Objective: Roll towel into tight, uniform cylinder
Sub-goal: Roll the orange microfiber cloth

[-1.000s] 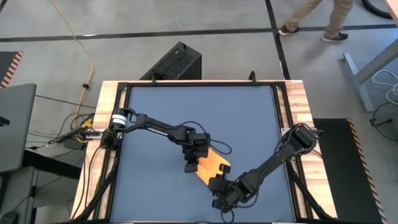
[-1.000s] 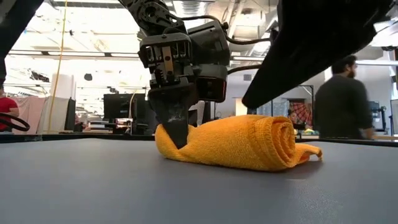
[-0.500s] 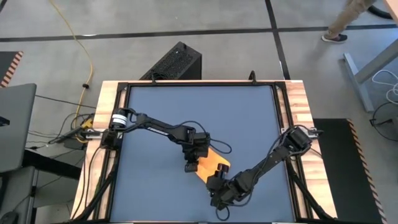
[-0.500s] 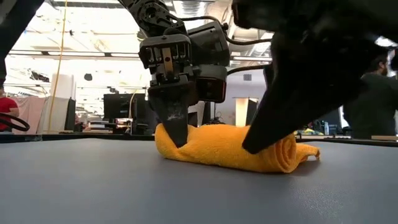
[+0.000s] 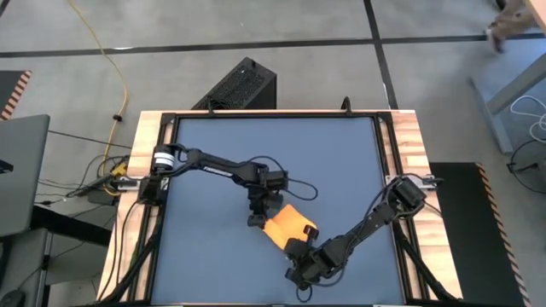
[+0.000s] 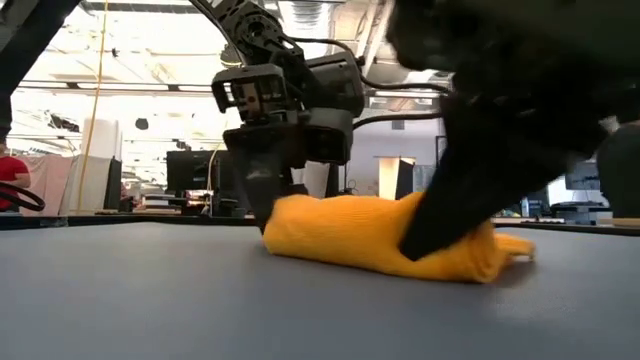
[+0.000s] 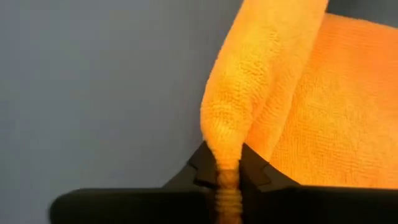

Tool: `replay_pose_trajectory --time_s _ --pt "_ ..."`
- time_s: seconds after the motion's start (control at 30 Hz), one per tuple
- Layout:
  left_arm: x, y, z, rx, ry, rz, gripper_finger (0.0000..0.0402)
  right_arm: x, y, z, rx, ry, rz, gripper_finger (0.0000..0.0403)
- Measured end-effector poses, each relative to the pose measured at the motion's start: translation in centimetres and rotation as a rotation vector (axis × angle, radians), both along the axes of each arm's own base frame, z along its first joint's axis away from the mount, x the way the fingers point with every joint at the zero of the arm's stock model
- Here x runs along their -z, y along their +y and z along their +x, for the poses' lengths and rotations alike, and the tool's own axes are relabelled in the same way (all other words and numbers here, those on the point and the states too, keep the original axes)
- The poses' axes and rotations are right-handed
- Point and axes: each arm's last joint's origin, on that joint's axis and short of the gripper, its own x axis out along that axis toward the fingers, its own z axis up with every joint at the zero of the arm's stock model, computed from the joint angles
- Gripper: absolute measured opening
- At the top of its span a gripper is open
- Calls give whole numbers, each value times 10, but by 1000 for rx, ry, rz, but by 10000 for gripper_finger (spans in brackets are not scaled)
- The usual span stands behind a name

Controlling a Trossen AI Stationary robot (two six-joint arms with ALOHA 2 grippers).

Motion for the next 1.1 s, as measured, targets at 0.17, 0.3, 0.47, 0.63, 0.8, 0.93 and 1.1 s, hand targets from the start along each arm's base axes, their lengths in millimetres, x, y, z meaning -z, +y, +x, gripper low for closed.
replay_pose_trajectory --time_s 0.17,0.3,0.47,0.63,0.8,0.93,1.1 --pt "-3 1 -6 81 -10 20 153 0 9 -6 51 -20 58 35" --pt "-5 -8 -9 174 -76 27 153 1 13 -11 115 -47 80 36" --pt "-21 -27 -13 209 -292 38 153 2 22 -21 175 -79 96 50" --pt "-41 -42 -28 141 -567 267 153 3 29 -32 235 -96 113 49" --pt "-32 -69 -41 188 -856 389 153 4 35 -40 274 -113 131 49" --pt "-10 -90 -43 333 -979 584 155 4 36 -41 286 -129 129 49" --pt "-6 -100 -34 337 -1003 741 173 3 36 -41 291 -135 133 50"
